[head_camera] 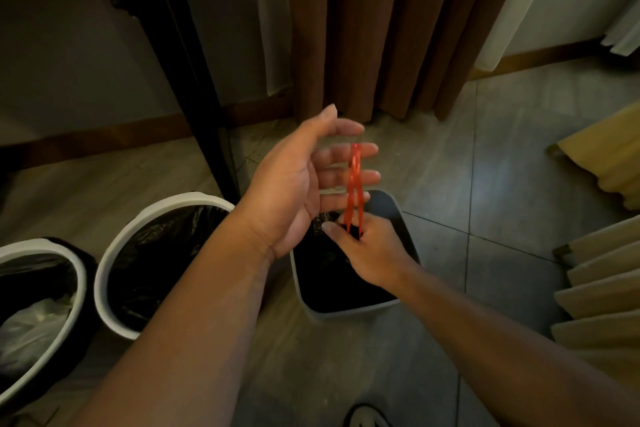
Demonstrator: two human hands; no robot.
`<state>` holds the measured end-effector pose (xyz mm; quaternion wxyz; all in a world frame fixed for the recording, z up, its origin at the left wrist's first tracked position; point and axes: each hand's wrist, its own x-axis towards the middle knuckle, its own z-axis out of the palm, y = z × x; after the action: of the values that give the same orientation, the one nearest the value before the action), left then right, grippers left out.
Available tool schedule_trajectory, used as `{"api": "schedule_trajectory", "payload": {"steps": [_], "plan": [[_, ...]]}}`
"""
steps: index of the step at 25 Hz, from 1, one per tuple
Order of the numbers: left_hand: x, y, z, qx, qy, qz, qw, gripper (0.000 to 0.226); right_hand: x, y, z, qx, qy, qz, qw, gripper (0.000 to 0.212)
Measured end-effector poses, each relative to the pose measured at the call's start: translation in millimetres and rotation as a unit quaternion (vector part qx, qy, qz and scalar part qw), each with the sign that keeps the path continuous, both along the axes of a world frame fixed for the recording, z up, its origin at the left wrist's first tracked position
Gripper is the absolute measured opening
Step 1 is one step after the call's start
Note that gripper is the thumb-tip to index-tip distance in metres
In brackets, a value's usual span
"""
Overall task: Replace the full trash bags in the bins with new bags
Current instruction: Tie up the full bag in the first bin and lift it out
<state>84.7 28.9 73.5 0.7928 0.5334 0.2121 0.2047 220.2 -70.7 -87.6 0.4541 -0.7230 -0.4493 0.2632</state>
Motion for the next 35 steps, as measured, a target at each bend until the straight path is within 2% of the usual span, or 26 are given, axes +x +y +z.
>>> {"api": "schedule_trajectory", "payload": {"steps": [3, 5, 6, 10, 14, 19, 22, 24, 26, 27, 29, 32, 33, 35], "plan": [[1, 1, 9, 0.031, -0.020, -0.012, 0.999, 0.036, -3, -3, -14, -0.022, -0.016, -0.036, 0.999, 0.037], [5, -4, 3, 0.063, -0.027, -0.008, 0.998, 0.018, -4, -3, -13, -0.022, -0.013, -0.034, 0.999, 0.039], [6, -5, -3, 0.083, -0.019, 0.006, 0.996, 0.017, -4, -2, -10, -0.018, -0.020, -0.026, 0.999, 0.039], [6, -3, -23, 0.131, 0.035, 0.028, 0.990, 0.032, 1, -14, 23, 0.094, -0.075, -0.036, 0.992, 0.027], [8, 0, -34, 0.087, 0.041, 0.057, 0.994, 0.030, 3, -25, 49, 0.130, -0.167, -0.046, 0.976, 0.017], [0, 4, -46, 0.071, 0.072, 0.106, 0.989, 0.015, -2, -30, 66, 0.109, -0.090, -0.039, 0.989, 0.021], [-1, 2, -52, 0.023, 0.062, 0.158, 0.985, 0.011, -3, -31, 64, 0.115, -0.035, -0.063, 0.991, 0.019], [-1, 3, -57, 0.018, 0.064, 0.173, 0.983, 0.010, -4, -30, 64, 0.113, 0.073, -0.082, 0.987, 0.020], [-3, 6, -59, 0.037, 0.073, 0.183, 0.980, 0.015, -3, -31, 70, 0.110, 0.213, -0.097, 0.966, 0.021], [-6, 8, -59, 0.055, 0.080, 0.181, 0.979, 0.020, -1, -32, 74, 0.109, 0.252, -0.098, 0.957, 0.022], [-10, 12, -55, 0.082, 0.069, 0.175, 0.979, 0.024, 6, -35, 82, 0.120, 0.277, -0.086, 0.950, 0.029], [-8, 12, -51, 0.005, -0.014, 0.160, 0.987, 0.019, 15, -36, 98, 0.147, 0.314, -0.075, 0.935, 0.041], [-6, 11, -50, -0.026, -0.041, 0.151, 0.987, 0.018, 19, -37, 103, 0.153, 0.301, -0.082, 0.938, 0.043], [-2, 9, -50, -0.071, -0.084, 0.130, 0.985, 0.011, 26, -39, 110, 0.160, 0.220, -0.114, 0.956, 0.042]]}}
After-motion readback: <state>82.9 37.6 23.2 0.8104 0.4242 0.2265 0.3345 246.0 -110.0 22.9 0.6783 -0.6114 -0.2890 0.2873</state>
